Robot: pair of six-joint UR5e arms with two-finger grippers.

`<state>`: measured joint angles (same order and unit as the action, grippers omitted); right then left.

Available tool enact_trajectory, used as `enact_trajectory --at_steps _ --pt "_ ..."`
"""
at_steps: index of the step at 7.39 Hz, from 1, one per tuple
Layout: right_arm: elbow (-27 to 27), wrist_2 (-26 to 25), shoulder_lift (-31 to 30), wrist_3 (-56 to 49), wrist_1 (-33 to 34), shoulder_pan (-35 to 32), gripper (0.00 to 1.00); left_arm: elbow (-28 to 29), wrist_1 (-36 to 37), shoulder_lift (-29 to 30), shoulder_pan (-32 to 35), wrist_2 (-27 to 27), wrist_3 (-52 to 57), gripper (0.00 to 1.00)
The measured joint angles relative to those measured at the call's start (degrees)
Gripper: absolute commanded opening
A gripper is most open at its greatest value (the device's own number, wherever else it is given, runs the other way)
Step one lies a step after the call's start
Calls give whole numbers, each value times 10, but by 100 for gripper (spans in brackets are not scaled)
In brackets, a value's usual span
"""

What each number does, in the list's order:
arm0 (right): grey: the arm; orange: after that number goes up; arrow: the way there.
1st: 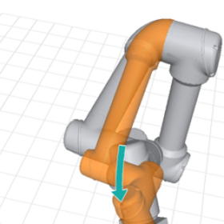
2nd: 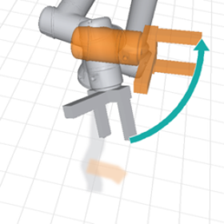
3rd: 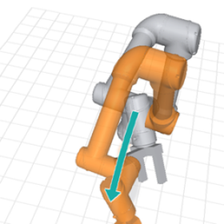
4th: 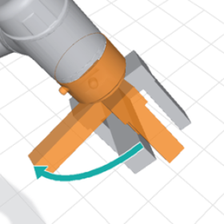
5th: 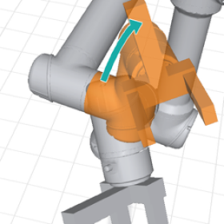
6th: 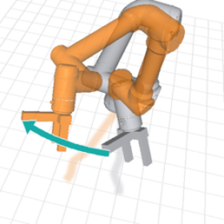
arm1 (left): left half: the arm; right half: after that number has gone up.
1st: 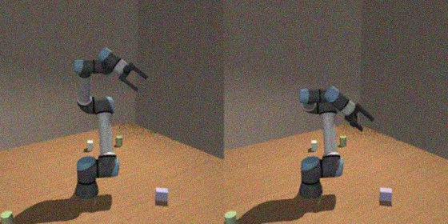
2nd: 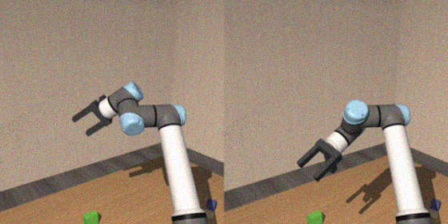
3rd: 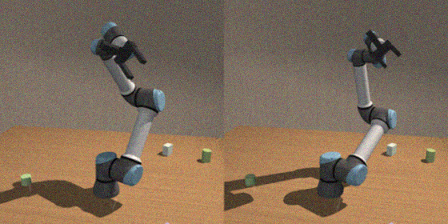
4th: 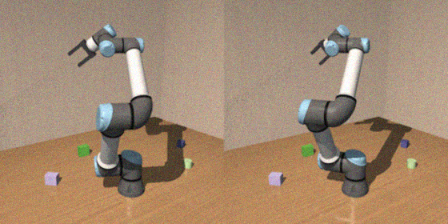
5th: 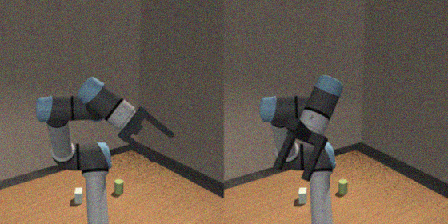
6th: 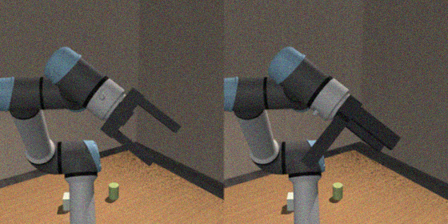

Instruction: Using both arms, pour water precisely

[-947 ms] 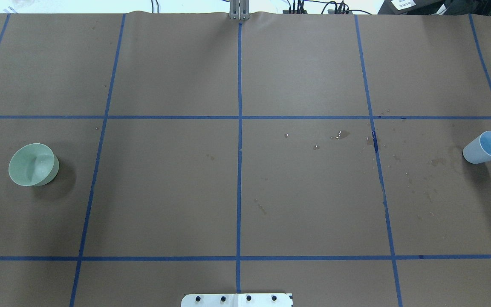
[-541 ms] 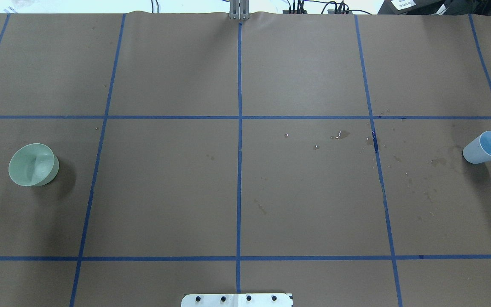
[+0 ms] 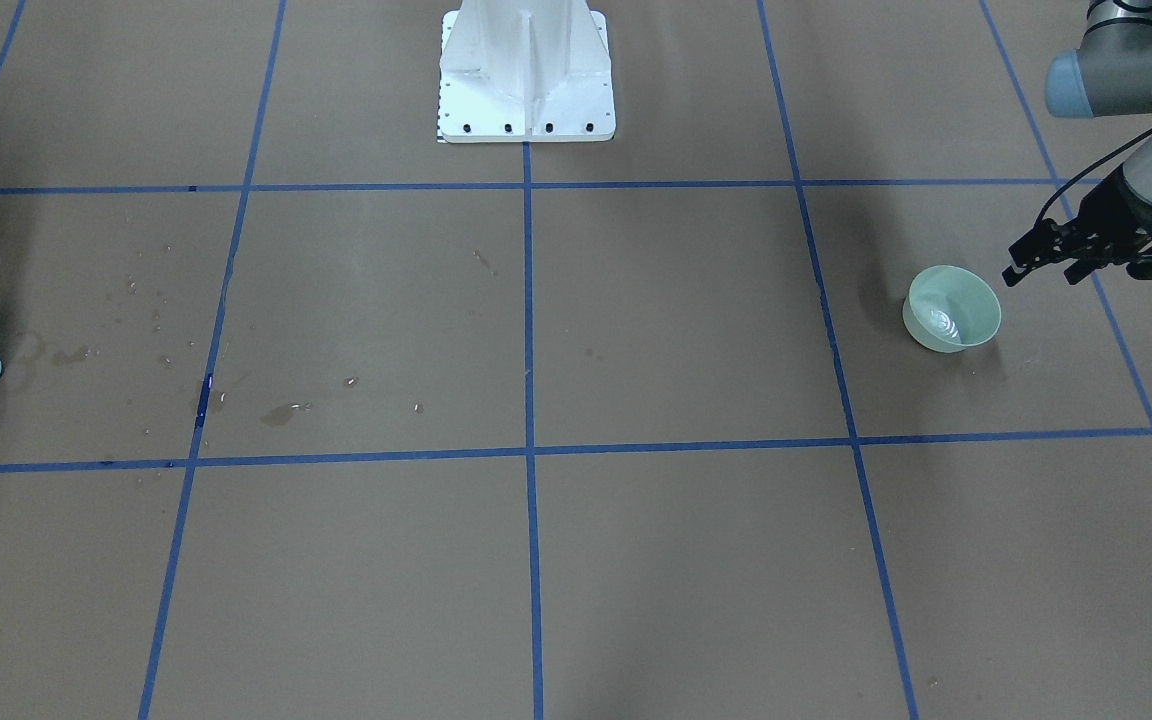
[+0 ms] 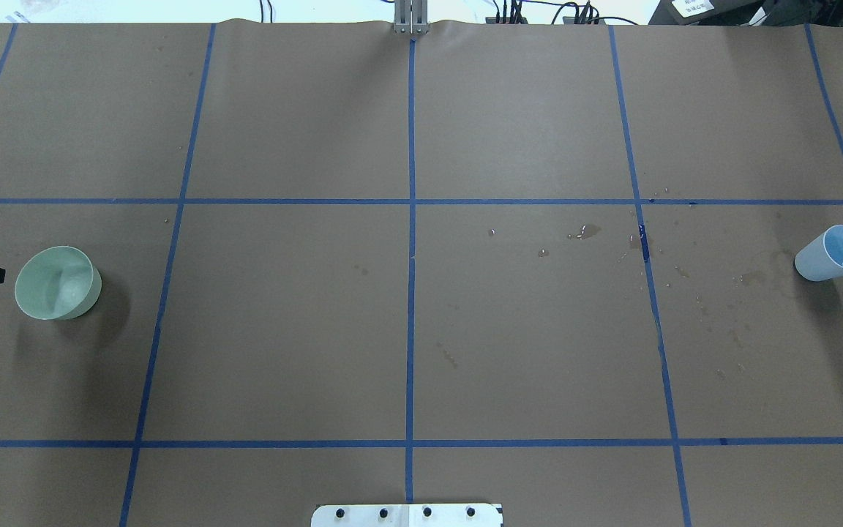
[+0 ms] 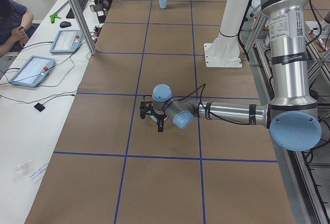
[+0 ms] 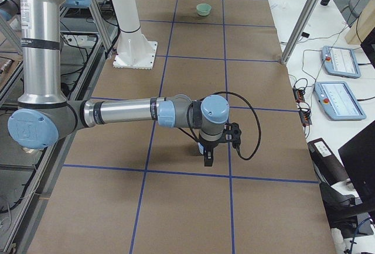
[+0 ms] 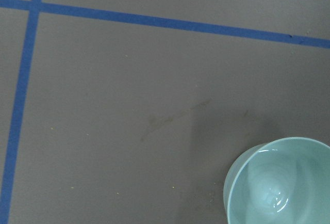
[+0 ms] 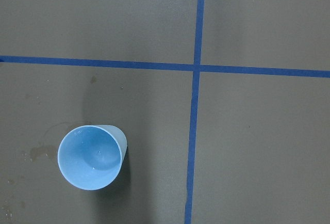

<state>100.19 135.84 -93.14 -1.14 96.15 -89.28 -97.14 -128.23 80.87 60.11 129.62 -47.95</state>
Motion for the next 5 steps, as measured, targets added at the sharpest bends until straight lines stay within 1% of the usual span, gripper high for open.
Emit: enact_trajectory --at_steps 2,5 --pt "2 -1 -1 0 0 0 100 11 -1 16 -14 -1 0 100" --pt "3 0 -1 0 0 0 100 54 -2 52 -18 -1 0 99"
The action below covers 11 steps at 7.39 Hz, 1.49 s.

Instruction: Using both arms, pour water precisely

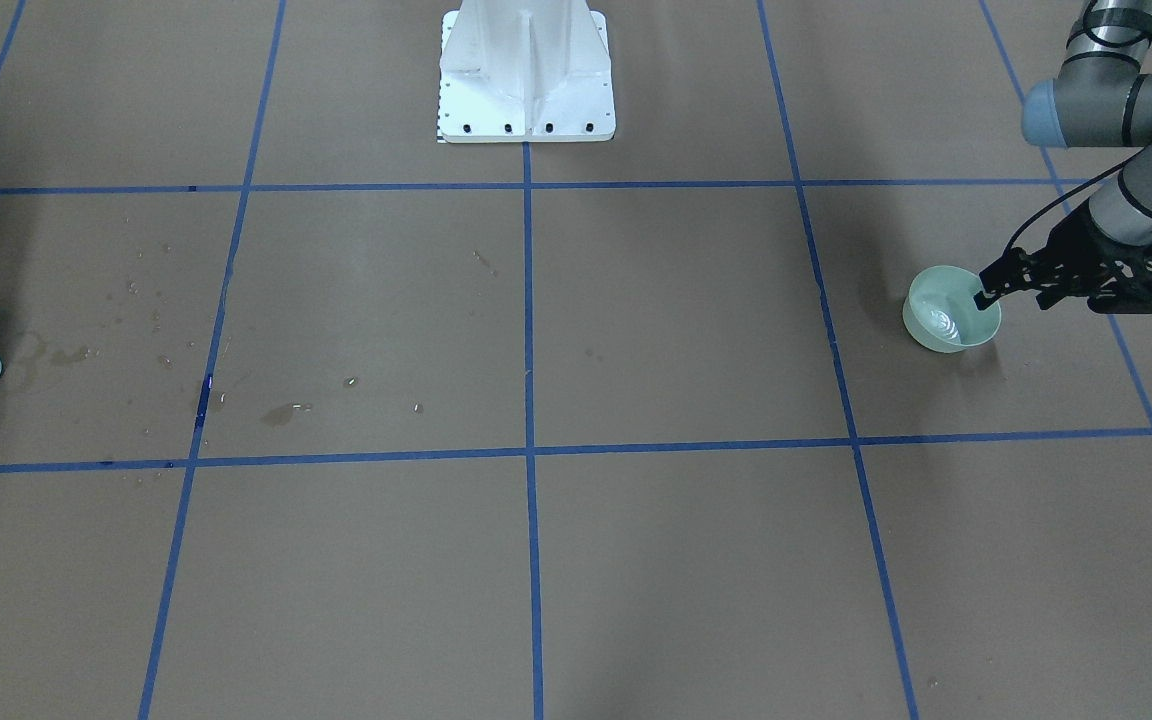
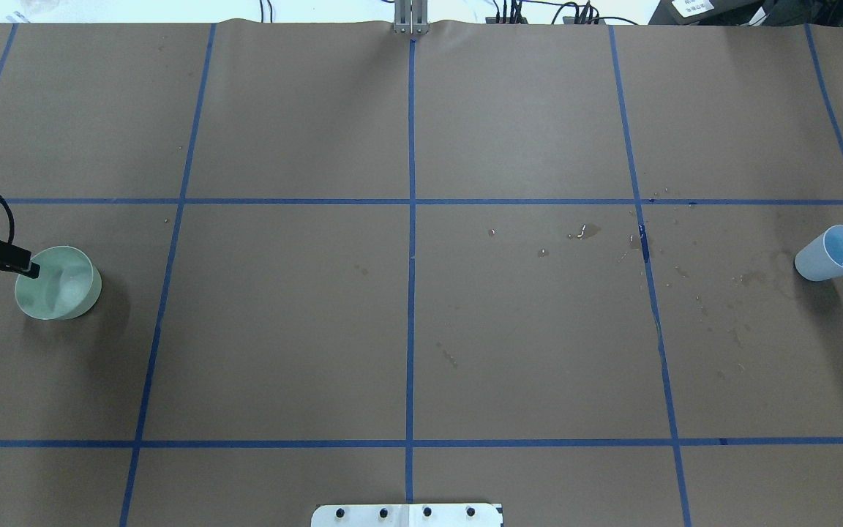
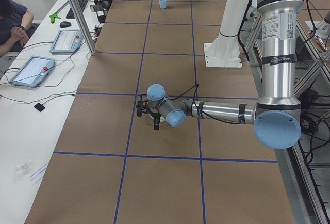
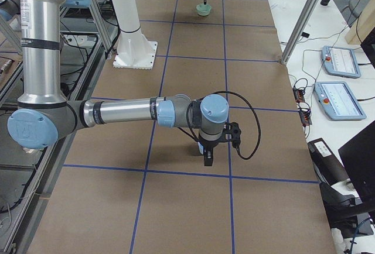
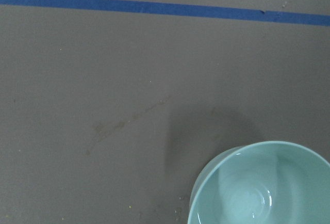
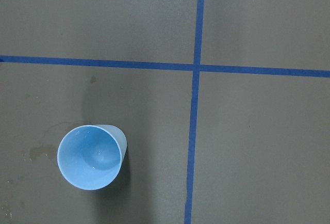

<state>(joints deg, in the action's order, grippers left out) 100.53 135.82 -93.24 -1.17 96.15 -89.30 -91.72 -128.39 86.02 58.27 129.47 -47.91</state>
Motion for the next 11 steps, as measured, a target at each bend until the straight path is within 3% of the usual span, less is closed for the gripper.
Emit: enact_trajectory --at_steps 1,3,6,8,10,11 --pt "0 -1 0 0 0 0 100 5 0 4 -2 0 0 98" --pt "0 -1 0 0 0 0 100 8 0 6 -9 0 0 76" --pt "0 0 0 0 0 0 100 8 0 6 -13 0 -1 63" --pt "0 0 1 0 0 0 100 8 0 7 -19 1 -1 41" --pt "0 1 0 0 0 0 100 8 0 8 -24 0 -1 7" --pt "0 1 -1 0 0 0 100 8 0 9 -26 0 -1 0"
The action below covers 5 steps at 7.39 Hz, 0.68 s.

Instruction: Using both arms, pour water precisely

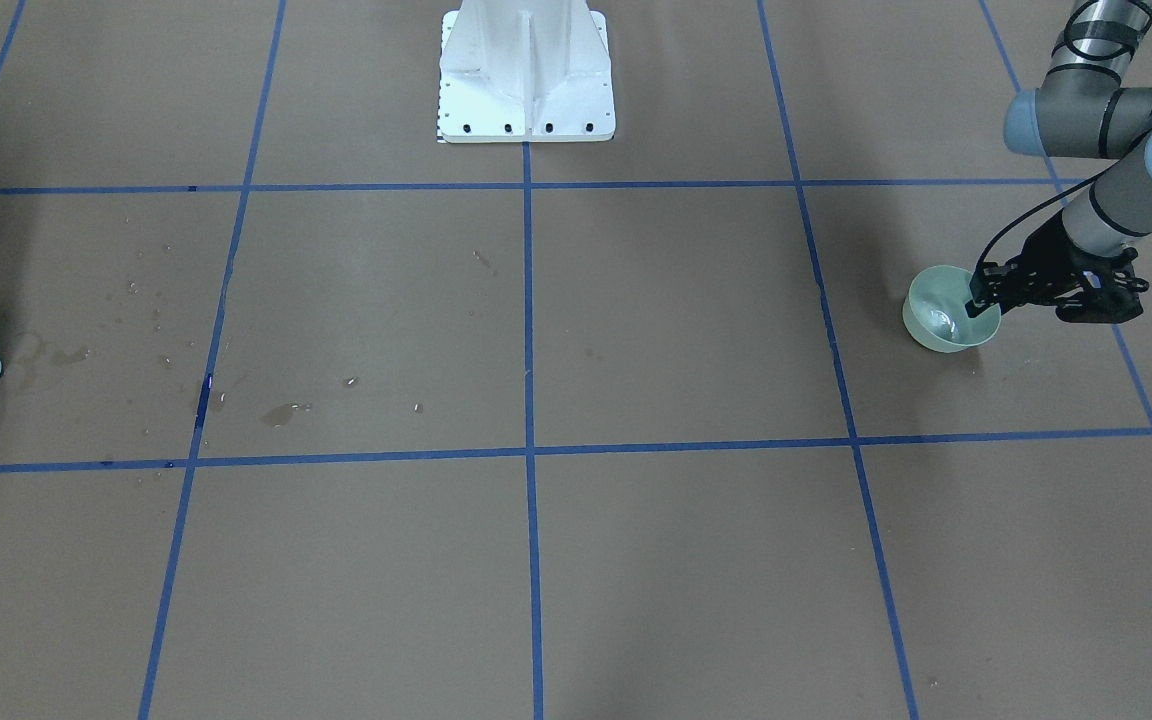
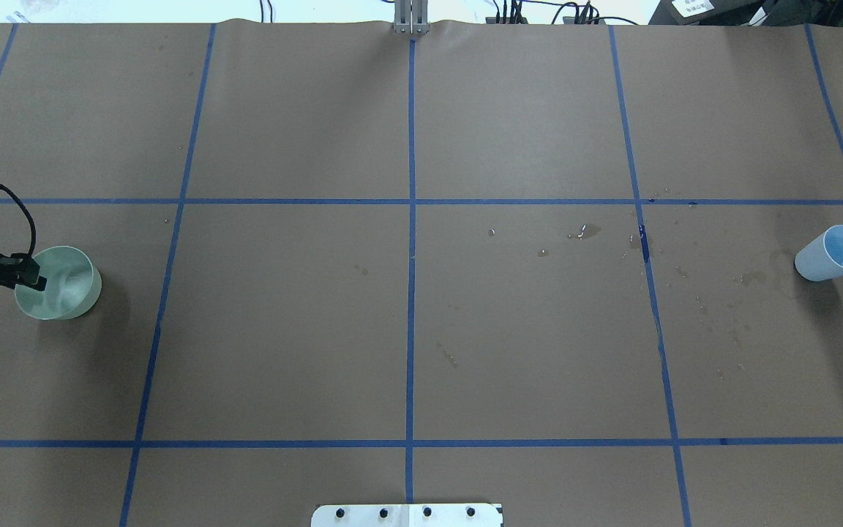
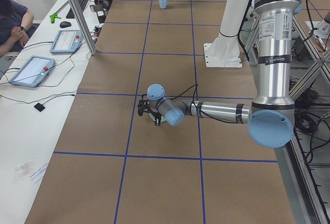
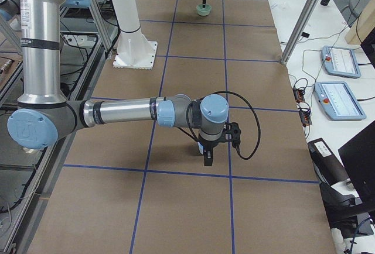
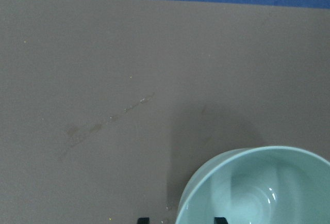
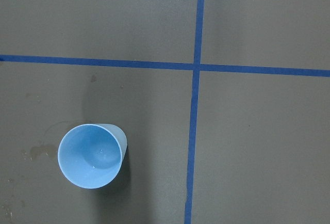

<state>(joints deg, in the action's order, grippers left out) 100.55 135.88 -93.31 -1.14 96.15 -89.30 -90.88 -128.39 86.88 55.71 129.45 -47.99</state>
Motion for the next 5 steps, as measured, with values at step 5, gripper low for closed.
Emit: enact_trajectory --at_steps 5 --pt "3 0 2 0 1 -1 100 -39 27 1 2 27 -2 0"
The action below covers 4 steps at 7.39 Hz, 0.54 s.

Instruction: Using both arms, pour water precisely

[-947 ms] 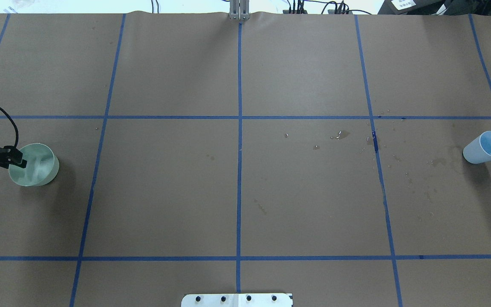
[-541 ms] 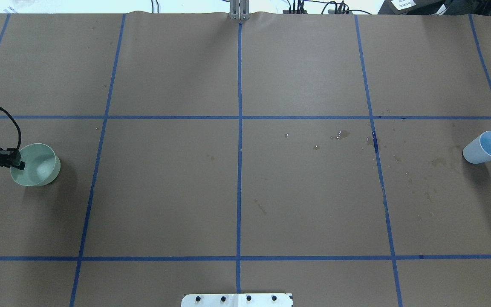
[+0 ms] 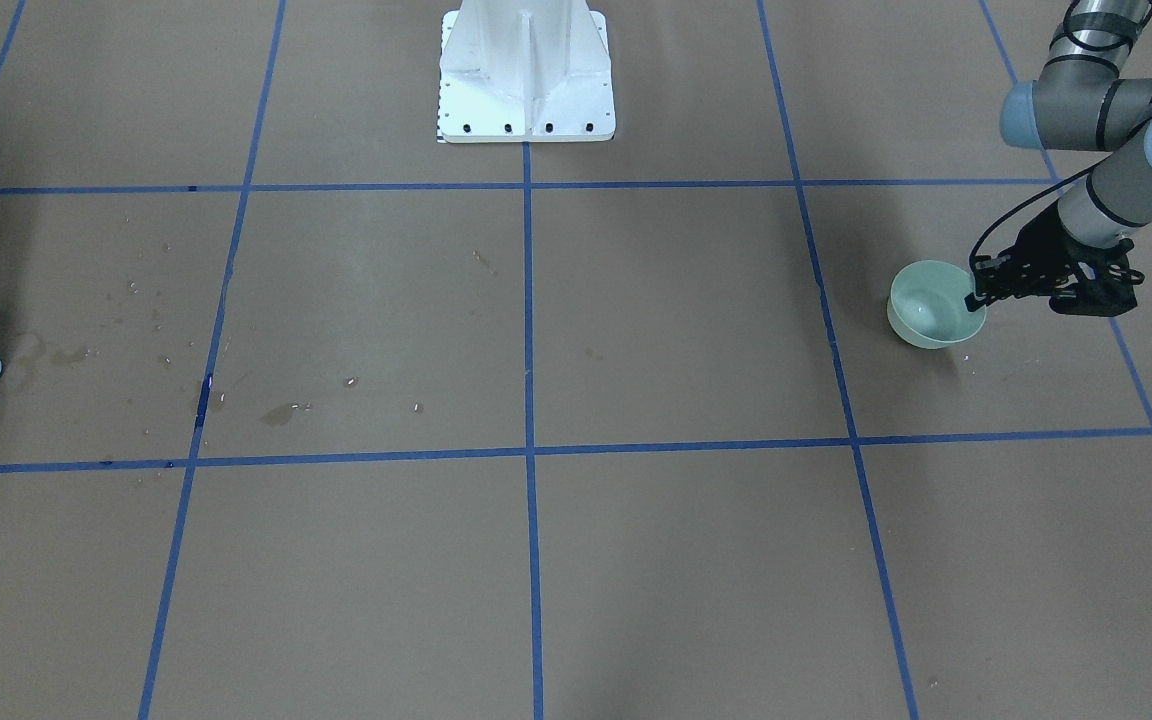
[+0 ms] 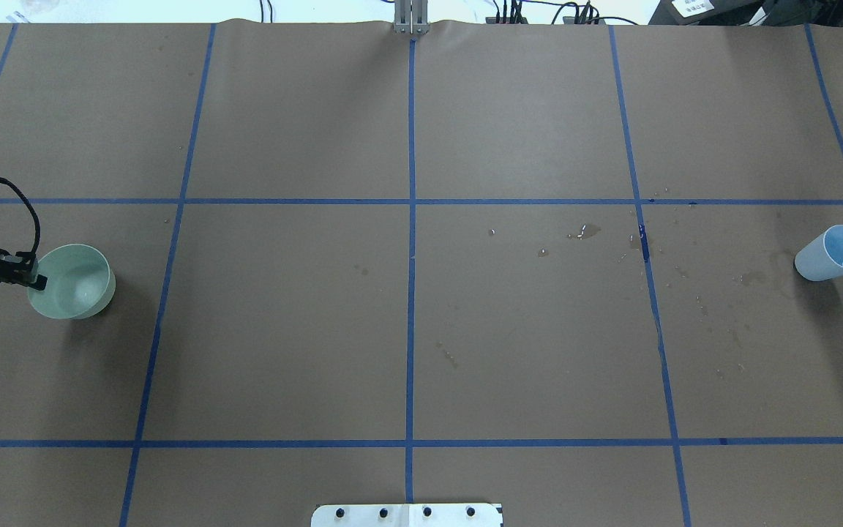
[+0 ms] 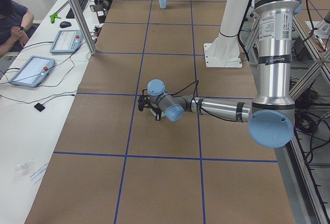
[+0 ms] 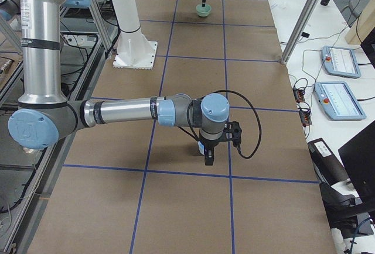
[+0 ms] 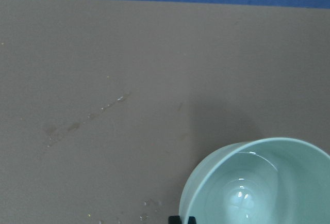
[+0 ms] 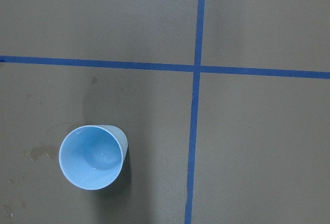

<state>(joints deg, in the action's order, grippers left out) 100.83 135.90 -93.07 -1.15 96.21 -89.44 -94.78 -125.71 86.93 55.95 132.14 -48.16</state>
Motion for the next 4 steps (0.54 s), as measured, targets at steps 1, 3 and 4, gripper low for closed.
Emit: enact_trajectory --at_steps 1,3,4 --pt "4 0 -2 0 2 -1 100 -18 29 7 2 17 0 0" --pt "8 0 -3 0 5 -3 100 -53 110 61 4 36 -26 0" --pt "9 0 -3 0 6 -5 100 -58 136 103 2 38 -75 0"
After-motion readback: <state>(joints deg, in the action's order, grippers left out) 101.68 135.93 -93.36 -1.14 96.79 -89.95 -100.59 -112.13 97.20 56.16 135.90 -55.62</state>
